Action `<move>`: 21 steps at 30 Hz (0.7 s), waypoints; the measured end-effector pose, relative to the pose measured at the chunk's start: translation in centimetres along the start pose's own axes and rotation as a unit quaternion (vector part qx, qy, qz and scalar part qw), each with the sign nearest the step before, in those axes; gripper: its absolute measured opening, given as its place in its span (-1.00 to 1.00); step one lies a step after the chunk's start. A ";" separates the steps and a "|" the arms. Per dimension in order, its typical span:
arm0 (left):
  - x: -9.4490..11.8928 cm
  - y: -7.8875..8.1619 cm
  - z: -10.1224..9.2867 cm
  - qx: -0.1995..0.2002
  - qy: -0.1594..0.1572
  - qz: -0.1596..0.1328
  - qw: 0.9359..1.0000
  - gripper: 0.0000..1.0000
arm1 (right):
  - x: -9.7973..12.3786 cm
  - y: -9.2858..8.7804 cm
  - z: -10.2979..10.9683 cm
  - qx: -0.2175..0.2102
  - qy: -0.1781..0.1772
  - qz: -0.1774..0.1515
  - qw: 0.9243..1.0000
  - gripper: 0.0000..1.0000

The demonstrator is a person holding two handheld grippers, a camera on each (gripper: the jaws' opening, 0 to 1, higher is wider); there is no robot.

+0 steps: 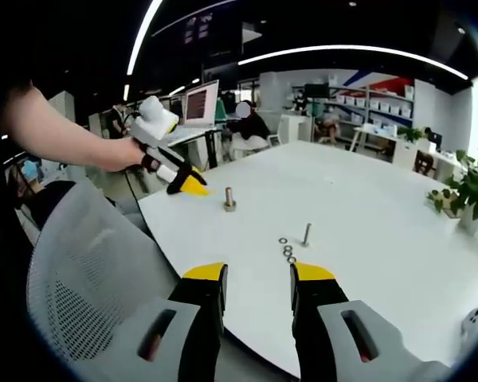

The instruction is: Place the washer onto the threaded stud by aligning its center hole with the stud, sliding it down to the base, and recovering from edge contact or off-axis alignment until the washer reaches the visible bottom stop.

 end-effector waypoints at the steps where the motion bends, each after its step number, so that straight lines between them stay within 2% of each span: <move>1: 0.2 0.0 -0.1 -0.007 0.000 -0.006 1.000 -0.39 | 0.0 0.0 0.0 -0.001 0.000 0.001 1.000 -0.32; 5: 1.7 -0.6 -0.9 -0.045 0.001 -0.012 0.999 -0.40 | -0.2 -0.1 0.1 0.003 0.002 0.009 1.000 -0.32; 8: 2.6 -1.3 -1.7 -0.041 -0.023 -0.025 0.999 -0.40 | -0.2 -0.1 0.1 0.007 -0.001 0.014 1.000 -0.32; 10: 3.0 -1.7 -2.1 -0.052 -0.029 -0.031 0.998 -0.40 | -0.2 -0.1 0.0 0.003 -0.005 0.013 1.000 -0.32; 14: 3.6 -2.3 -2.8 -0.092 -0.032 -0.026 0.995 -0.41 | -0.4 -0.3 0.1 0.004 -0.007 0.024 1.000 -0.32; 17: 3.8 -2.7 -3.1 -0.087 -0.050 -0.032 0.994 -0.41 | -0.5 -0.6 0.0 0.009 -0.016 0.040 0.999 -0.32; 21: 4.1 -3.3 -3.2 -0.093 -0.056 -0.039 0.993 -0.41 | -0.6 -0.7 -0.1 0.010 -0.021 0.051 0.998 -0.31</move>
Point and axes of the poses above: the point that each gripper's makers call its tool centre point, and the gripper's own axes: x roughly backward along the fingers, z roughly to its left, y roughly out of its top, the point moved 10 cm from there along x, roughly backward along the fingers, and after that the axes turned 10 degrees about z, right-handed, at the moved point
